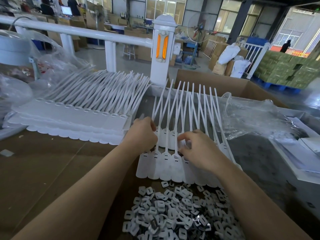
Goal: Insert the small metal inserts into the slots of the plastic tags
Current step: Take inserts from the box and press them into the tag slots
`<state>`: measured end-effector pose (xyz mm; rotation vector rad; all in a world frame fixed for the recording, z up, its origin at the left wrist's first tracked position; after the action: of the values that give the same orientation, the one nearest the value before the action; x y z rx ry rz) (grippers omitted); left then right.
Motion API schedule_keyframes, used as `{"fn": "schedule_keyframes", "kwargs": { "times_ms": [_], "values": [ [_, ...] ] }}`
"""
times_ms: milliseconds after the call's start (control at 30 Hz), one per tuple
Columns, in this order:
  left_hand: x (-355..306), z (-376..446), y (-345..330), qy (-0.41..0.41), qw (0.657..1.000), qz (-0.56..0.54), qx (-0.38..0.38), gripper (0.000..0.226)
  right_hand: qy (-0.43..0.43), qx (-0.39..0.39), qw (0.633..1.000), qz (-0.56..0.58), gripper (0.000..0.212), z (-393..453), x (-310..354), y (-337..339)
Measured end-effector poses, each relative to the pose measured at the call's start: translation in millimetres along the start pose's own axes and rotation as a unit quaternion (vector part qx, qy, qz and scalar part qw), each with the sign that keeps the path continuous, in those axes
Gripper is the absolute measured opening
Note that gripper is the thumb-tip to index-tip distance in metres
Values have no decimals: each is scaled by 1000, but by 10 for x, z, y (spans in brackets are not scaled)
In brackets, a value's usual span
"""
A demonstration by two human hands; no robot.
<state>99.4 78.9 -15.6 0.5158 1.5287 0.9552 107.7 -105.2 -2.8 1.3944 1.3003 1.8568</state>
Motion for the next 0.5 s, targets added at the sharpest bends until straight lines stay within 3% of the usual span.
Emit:
{"fn": "schedule_keyframes", "kwargs": {
  "times_ms": [267, 500],
  "values": [
    [-29, -50, 7, 21, 1000, -1, -19, 31, -35, -36, 998, -21, 42, 33, -78, 29],
    [-167, -207, 23, -28, 987, 16, -156, 22, -80, -39, 994, -71, 49, -6, -77, 15]
  ]
}}
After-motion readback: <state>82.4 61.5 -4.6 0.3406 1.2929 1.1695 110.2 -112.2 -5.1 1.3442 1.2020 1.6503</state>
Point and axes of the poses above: each hand's wrist, its own z-axis towards the middle knuckle, its own y-axis out of the back of the hand, x = y × z, the point moved 5 cm from there along z, towards the middle knuckle, and after that the axes turned 4 degrees about z, right-handed, at the moved point
